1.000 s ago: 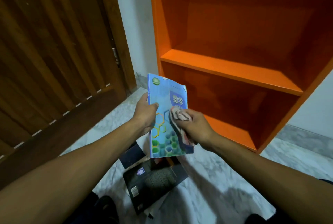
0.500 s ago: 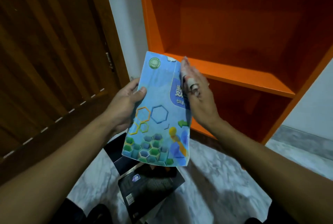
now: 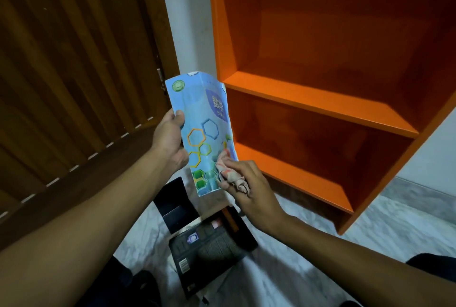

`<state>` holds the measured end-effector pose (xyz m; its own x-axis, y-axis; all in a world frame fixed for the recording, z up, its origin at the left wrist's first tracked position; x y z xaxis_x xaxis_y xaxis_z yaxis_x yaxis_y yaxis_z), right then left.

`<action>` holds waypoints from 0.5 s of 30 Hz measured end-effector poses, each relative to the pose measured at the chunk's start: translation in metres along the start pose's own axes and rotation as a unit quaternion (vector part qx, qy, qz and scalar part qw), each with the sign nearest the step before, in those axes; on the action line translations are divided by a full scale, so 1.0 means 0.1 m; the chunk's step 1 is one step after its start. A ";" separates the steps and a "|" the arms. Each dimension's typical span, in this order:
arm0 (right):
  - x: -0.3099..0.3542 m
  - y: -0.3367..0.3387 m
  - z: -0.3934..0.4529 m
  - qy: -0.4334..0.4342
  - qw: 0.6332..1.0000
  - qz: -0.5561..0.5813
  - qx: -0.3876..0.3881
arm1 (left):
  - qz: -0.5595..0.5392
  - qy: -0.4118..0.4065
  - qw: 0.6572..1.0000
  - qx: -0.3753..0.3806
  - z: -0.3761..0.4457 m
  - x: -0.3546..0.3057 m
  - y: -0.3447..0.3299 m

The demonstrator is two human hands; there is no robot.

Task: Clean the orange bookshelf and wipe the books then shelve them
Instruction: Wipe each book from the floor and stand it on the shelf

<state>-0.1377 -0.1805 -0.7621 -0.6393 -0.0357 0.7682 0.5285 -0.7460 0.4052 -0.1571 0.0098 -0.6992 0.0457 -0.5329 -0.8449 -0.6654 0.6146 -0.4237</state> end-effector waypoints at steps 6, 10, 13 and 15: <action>0.10 0.19 0.21 -0.096 0.985 0.143 0.008 | 0.142 -0.113 0.983 -0.031 -0.04 -0.15 0.07; 0.05 0.56 0.45 -0.136 0.958 0.188 -0.169 | 0.222 -0.113 0.968 0.031 -0.14 0.11 -0.05; 0.09 0.77 0.65 -0.094 0.942 0.194 -0.257 | 0.227 -0.100 0.963 0.104 -0.29 0.33 -0.24; 0.13 0.75 0.73 -0.050 0.967 0.100 -0.229 | 0.217 -0.084 0.962 0.141 -0.35 0.45 -0.38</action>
<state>-0.0653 -0.1883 -0.6854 -0.4807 -0.1631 0.8616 0.3182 -0.9480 -0.0020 -0.1559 -0.0586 -0.7098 -0.0555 -0.1031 -0.9931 -0.4221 0.9038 -0.0703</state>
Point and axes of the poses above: each hand's wrist, its own z-axis towards the middle knuckle, its own y-axis out of the back of the hand, x = y × z, the point moved 6 cm from there along z, towards the middle knuckle, and after that the axes turned 8 degrees about y, right-handed, at the moved point
